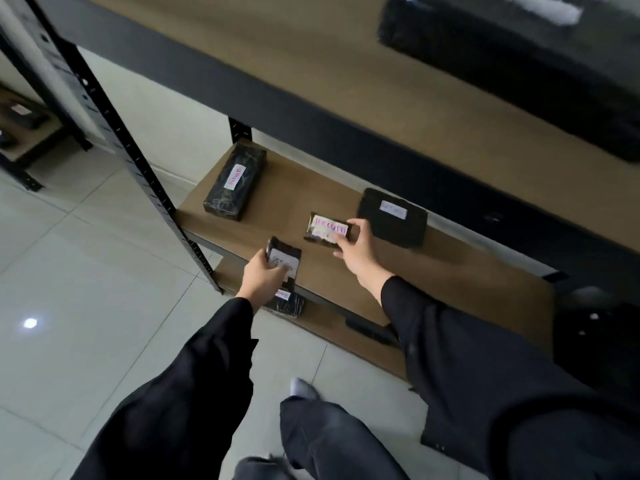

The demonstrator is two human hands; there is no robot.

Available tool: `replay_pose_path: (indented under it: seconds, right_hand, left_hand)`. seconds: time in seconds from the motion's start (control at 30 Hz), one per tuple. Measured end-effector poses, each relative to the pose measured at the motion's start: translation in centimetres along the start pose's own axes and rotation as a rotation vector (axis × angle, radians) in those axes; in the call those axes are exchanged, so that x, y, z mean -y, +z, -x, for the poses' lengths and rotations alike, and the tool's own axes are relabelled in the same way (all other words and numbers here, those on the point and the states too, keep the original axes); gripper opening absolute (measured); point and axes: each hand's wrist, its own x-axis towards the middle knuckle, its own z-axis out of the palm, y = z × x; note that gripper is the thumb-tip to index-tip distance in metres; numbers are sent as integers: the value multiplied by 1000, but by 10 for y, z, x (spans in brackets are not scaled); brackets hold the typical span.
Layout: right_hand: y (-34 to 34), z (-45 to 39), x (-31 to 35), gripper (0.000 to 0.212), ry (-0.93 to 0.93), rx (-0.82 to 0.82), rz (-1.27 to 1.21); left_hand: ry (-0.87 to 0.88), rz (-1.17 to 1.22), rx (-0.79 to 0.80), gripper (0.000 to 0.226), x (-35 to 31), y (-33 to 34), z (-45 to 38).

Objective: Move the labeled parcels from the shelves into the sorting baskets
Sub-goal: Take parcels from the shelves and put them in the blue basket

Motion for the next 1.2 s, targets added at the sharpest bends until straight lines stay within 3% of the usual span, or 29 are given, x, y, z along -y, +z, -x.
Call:
replay_pose_path:
  seconds: [0.3, 0.6, 0.83, 1.2]
  right_hand:
    - [-89, 164, 4, 35, -127, -211, -147]
    - [-186, 285, -14, 28, -205, -383, -405]
    - [-296, 357, -43, 32, -298, -486, -502]
    - [-496, 441, -116, 38, -263, -674, -611]
  left_hand:
    - [195, 87, 95, 16, -43, -30, 133]
    - [300, 150, 264, 27, -80, 6, 263]
    - [382, 130, 371, 20, -112, 88, 346]
    - [401, 128, 533, 17, -114, 289, 475]
